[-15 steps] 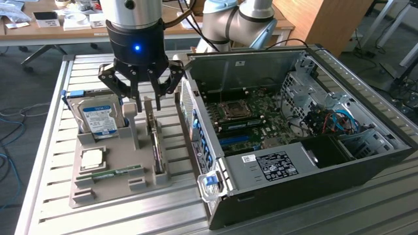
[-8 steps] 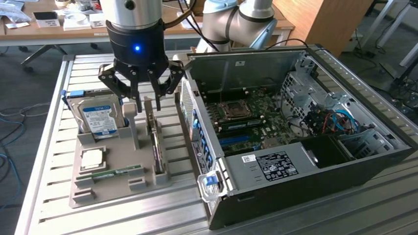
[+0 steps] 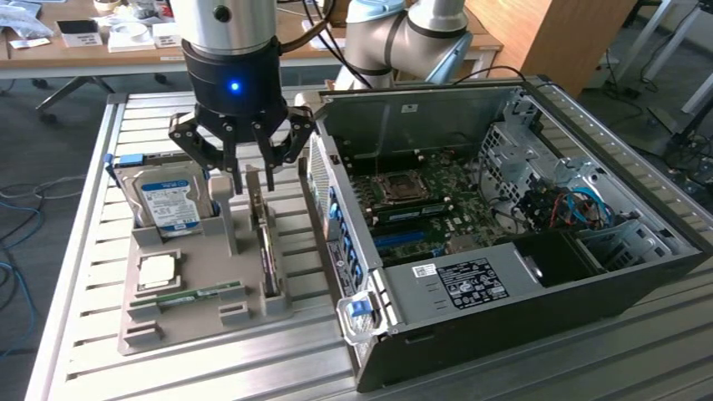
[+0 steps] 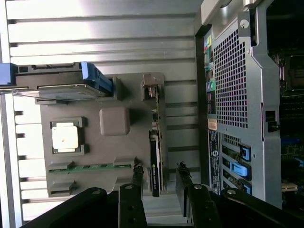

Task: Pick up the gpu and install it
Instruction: 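Pick up the gpu and move the gpu toward the slot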

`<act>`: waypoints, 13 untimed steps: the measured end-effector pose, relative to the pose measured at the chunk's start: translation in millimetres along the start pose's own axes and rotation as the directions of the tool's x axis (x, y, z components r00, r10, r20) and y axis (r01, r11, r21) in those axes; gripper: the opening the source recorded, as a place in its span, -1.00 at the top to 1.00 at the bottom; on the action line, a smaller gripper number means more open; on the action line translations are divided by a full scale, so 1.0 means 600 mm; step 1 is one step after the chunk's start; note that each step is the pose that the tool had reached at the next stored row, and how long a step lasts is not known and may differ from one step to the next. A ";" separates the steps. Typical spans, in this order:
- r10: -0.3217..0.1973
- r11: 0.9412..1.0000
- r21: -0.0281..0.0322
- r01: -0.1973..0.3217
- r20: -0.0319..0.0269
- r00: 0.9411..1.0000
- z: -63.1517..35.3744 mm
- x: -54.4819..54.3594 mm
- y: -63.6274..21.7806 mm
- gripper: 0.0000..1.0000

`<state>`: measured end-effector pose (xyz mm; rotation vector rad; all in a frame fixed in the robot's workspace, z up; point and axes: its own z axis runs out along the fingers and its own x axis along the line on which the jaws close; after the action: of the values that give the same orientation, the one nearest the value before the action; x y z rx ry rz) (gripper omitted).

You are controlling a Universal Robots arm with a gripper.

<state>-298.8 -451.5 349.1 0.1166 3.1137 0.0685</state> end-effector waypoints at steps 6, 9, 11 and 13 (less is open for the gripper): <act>0.000 1.000 0.000 0.000 0.000 1.000 0.004 0.000 0.000 0.17; 0.000 1.000 0.000 0.000 0.000 1.000 0.006 0.000 0.000 0.17; 0.000 1.000 0.000 0.000 0.000 1.000 0.007 0.000 0.000 0.17; 0.000 1.000 0.000 0.000 0.000 1.000 0.009 0.000 0.000 0.17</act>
<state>-298.8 -451.5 343.5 0.1166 3.1136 0.0686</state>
